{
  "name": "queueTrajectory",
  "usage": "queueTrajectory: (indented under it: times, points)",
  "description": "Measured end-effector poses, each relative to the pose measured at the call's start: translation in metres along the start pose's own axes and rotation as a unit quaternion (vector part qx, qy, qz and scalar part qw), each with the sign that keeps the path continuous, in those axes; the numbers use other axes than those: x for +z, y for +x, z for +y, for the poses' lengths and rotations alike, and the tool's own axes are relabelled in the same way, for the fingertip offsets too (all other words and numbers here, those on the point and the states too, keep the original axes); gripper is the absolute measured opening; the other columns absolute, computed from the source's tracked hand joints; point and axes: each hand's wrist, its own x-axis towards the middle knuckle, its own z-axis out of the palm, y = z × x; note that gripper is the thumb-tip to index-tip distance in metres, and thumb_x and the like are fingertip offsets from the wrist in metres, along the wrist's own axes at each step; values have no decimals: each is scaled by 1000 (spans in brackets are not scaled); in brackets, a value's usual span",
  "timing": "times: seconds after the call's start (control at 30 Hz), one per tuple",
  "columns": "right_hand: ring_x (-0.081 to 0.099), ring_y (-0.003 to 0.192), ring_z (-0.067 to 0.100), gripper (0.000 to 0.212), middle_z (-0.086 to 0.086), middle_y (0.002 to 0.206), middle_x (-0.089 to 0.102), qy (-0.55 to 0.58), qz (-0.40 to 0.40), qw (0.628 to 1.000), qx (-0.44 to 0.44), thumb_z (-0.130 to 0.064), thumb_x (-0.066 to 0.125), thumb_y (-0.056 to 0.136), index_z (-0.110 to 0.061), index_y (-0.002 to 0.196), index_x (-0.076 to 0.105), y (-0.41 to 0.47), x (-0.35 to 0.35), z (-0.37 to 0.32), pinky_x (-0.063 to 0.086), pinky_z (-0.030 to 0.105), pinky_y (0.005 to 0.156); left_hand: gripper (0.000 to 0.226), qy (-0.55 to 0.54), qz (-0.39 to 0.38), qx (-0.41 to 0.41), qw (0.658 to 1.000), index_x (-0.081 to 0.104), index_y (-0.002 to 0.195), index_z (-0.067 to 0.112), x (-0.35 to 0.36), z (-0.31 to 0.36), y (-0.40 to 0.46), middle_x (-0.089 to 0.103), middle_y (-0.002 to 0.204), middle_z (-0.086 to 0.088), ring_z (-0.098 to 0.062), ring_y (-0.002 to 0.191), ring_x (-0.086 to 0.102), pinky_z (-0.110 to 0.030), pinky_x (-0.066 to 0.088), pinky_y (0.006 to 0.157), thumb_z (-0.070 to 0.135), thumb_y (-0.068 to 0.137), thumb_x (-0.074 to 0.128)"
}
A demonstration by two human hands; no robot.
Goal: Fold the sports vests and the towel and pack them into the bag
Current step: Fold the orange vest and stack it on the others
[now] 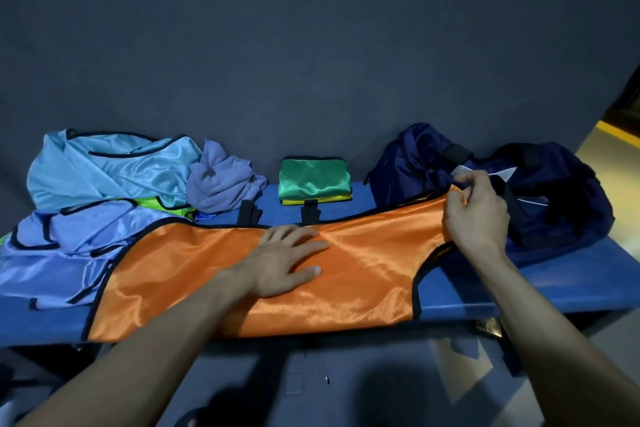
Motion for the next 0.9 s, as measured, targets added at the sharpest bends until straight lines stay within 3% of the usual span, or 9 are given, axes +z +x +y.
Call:
queueTrajectory:
  times: [0.17, 0.33, 0.4, 0.5, 0.6, 0.67, 0.73, 0.8, 0.9]
  points:
    - [56, 77, 27, 24, 1, 76, 58, 12, 0, 1000, 19, -13, 47, 98, -15, 120, 56, -1, -4, 0, 38, 36, 70, 66, 42, 68, 35, 996, 32, 152, 45, -8, 17, 6, 27, 159, 11, -16, 144, 22, -47, 23, 116, 74, 93, 37]
    - [58, 74, 22, 20, -6, 72, 56, 73, 30, 996, 46, -13, 50, 96, -16, 113, 60, 6, -18, -5, 44, 36, 72, 77, 26, -26, 23, 999, 2, 160, 43, 11, 40, 20, -8, 170, 10, -16, 155, -13, -52, -6, 124, 78, 95, 22]
    - [55, 64, 14, 19, -7, 66, 53, 124, 59, 988, 65, -12, 51, 95, -16, 111, 61, 14, -30, -9, 45, 33, 69, 79, 25, -33, 42, 998, -2, 160, 43, 16, 63, 29, -12, 170, 7, -17, 154, -17, -51, -11, 124, 80, 94, 21]
    - [44, 46, 2, 20, -13, 55, 48, 195, 62, 976, 73, -9, 52, 95, -14, 111, 64, 14, -41, -24, 39, 21, 52, 77, 9, -30, 52, 998, 0, 160, 41, 23, 88, 42, -9, 170, 6, -18, 155, -16, -50, -12, 124, 77, 96, 22]
    - [41, 44, 2, 20, -20, 48, 47, 229, 21, 972, 47, -8, 52, 95, -16, 109, 64, 3, -36, -46, 34, 21, 48, 68, -10, -1, 66, 998, 14, 161, 38, 10, 85, 43, 3, 170, 6, -19, 156, -4, -50, -3, 126, 67, 101, 28]
    - [41, 46, 2, 21, -19, 50, 47, 248, 0, 969, 24, -8, 53, 95, -17, 110, 63, -3, -29, -60, 35, 24, 50, 58, 0, 42, 72, 996, 33, 155, 33, -8, 73, 30, 26, 164, 3, -22, 150, 22, -47, 21, 123, 57, 103, 38]
    - [43, 49, 4, 22, -15, 56, 50, 257, -19, 966, -5, -8, 55, 94, -19, 111, 63, -9, -22, -75, 37, 24, 52, 43, 11, 81, 59, 995, 49, 142, 30, -22, 55, 6, 45, 143, 3, -20, 128, 45, -43, 45, 105, 48, 103, 44]
    - [47, 53, 5, 22, -10, 62, 54, 252, -40, 966, -43, -9, 57, 93, -21, 110, 63, -15, -11, -92, 40, 22, 54, 36, 22, 76, 4, 997, 51, 135, 33, -28, 30, -20, 47, 131, 5, -18, 118, 50, -41, 50, 94, 47, 102, 45]
    - [56, 62, 8, 22, -11, 64, 60, 218, -63, 968, -106, -12, 60, 90, -25, 108, 62, -24, 10, -119, 45, 28, 65, 44, 51, 5, -120, 991, 44, 142, 38, -30, -15, -51, 43, 135, 2, -24, 124, 43, -45, 44, 101, 54, 101, 44]
